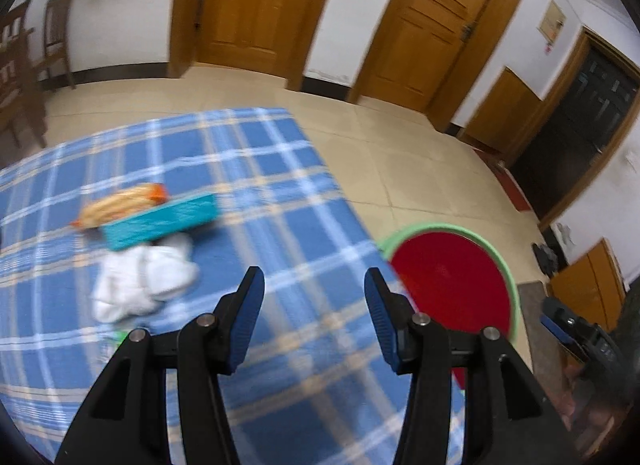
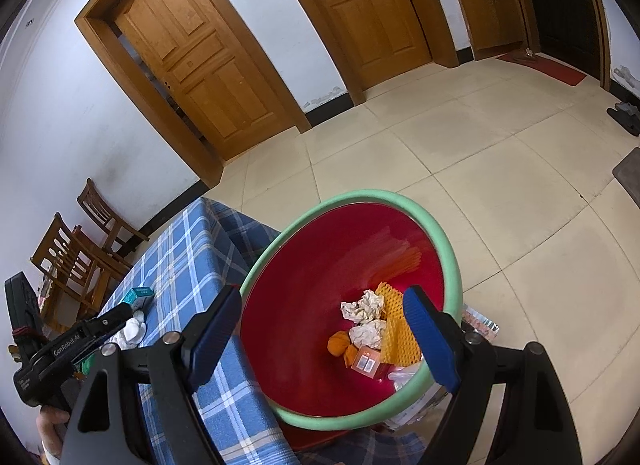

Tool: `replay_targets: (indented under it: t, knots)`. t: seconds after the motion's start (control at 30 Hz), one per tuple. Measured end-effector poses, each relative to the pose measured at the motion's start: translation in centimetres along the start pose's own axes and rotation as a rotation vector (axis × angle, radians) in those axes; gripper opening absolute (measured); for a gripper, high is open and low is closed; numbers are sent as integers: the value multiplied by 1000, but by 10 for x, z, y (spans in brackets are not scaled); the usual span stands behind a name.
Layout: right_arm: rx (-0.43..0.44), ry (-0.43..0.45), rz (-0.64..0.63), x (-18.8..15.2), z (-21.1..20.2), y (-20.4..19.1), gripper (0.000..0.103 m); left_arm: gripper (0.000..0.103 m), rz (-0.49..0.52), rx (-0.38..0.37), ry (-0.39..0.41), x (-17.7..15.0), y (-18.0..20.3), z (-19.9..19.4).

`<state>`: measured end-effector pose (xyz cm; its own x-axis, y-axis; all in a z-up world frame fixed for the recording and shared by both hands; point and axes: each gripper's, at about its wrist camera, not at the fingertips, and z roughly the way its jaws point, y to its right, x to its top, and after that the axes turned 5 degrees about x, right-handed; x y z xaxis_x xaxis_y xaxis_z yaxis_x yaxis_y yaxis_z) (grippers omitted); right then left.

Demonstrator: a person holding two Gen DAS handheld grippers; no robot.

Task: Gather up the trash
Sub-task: 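Move the left tool back to the table and grasp the white socks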

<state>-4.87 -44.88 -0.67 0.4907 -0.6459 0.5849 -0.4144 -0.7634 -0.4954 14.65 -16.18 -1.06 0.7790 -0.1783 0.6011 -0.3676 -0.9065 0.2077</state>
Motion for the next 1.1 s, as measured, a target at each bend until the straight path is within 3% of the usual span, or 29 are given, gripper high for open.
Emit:
replay_targets:
  t: [0.53,0.8,0.97,1.1]
  knots:
    - [-9,-27,-5,-2,9,-8,85,53,-140,192,-13,2,-95,11]
    - [-14,-40,-6,-5,14,-10,85,53,-176,187,-60,-5,-109,34]
    - [-17,-49,-10,-5,16,-12,85,53,-164,185,-42,-8,-104,37]
    - [-13,-54,-18,-6,17,-16,85,38,-152,180,-35,-11,-104,35]
